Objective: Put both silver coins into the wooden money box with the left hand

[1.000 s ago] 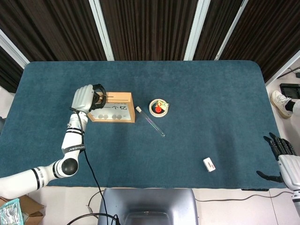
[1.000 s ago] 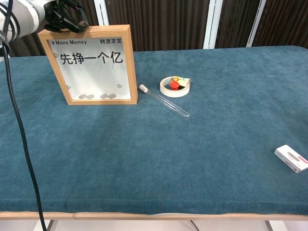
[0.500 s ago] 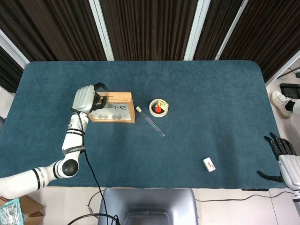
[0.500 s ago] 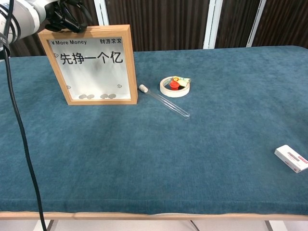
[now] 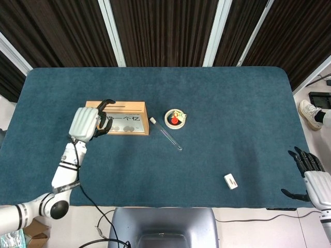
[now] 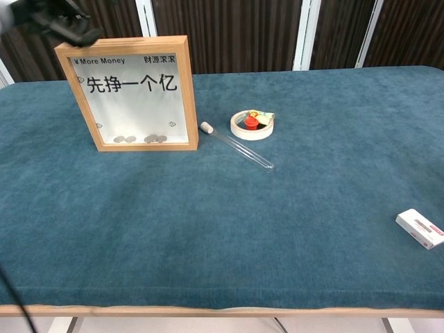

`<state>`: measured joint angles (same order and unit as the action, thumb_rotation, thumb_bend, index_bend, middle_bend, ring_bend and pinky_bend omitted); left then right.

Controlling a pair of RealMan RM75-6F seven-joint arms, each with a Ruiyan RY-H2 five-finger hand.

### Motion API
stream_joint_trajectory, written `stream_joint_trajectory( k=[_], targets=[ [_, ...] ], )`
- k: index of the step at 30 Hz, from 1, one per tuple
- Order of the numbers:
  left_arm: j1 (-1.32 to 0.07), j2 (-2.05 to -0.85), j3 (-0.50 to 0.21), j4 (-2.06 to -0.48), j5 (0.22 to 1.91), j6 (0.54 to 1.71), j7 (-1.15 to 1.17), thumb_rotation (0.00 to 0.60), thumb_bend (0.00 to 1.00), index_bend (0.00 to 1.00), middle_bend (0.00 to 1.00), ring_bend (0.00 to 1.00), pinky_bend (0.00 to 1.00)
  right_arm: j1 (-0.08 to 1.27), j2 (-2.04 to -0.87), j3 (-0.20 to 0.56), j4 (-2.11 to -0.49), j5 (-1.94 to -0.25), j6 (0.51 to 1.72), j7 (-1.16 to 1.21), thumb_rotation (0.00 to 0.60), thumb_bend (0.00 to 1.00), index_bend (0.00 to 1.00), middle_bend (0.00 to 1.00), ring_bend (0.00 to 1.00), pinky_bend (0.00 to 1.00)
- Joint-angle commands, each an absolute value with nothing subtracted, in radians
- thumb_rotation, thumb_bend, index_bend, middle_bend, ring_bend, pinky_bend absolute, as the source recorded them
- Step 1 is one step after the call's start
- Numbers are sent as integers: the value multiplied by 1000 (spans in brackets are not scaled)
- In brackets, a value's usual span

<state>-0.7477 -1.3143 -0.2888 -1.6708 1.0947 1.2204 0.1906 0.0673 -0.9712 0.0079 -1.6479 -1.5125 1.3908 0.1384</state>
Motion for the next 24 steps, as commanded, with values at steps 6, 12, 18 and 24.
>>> stream_joint_trajectory(
  k=[6, 12, 18, 24],
  targets=[
    [-311, -1234, 59, -1620, 1517, 1670, 57, 600, 357, 45, 125, 42, 4, 72, -997, -2, -1666, -1514, 1375, 63, 600, 109, 0, 0, 0, 0],
    [-177, -1248, 114, -1544, 1458, 1690, 17, 600, 353, 10, 69, 4, 0, 54, -1017, -10, -1674, -1540, 1420, 9, 600, 108, 0, 0, 0, 0],
    [-134, -1256, 113, -1496, 1486, 1700, 23, 600, 349, 0, 44, 0, 0, 51, -1030, 9, -1676, -1490, 1417, -15, 600, 109, 0, 0, 0, 0],
    [-131, -1235, 81, -1468, 1501, 1683, -20, 600, 345, 0, 44, 0, 0, 51, -1037, 15, -1675, -1471, 1414, -39, 600, 108, 0, 0, 0, 0]
  ],
)
